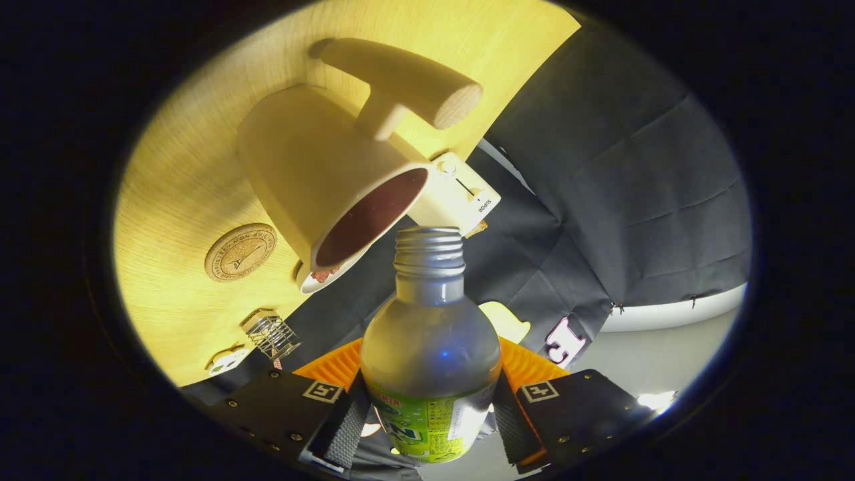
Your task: Take the bottle from table, then pour the juice into the cup, finally place the bottle on the coaster
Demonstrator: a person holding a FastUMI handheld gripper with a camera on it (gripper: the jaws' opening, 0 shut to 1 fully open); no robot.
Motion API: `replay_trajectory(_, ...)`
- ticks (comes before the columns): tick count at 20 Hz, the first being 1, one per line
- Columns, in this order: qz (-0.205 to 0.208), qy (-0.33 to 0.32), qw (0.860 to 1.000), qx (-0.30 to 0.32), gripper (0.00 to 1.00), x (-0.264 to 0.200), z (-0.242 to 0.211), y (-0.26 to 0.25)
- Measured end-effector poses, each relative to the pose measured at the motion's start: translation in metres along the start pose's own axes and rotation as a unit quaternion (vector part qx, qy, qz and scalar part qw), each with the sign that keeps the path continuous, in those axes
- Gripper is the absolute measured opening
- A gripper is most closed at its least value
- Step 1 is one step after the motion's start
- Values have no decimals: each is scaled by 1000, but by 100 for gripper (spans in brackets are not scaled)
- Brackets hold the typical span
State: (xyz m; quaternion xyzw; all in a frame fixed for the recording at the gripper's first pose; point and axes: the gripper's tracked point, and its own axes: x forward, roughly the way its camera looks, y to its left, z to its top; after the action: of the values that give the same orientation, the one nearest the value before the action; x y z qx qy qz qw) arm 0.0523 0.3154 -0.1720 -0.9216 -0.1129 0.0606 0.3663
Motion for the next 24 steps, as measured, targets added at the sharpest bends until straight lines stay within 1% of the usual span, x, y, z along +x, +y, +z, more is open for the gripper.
replay_trajectory(7,6,7,1000,0,81,0,-8,6)
replay_trajectory(14,-1,9,1000,28,81,2,-10,7)
replay_trajectory(20,-14,18,996,85,81,4,-20,5)
replay_trajectory(24,-2,26,986,163,81,-1,-26,16)
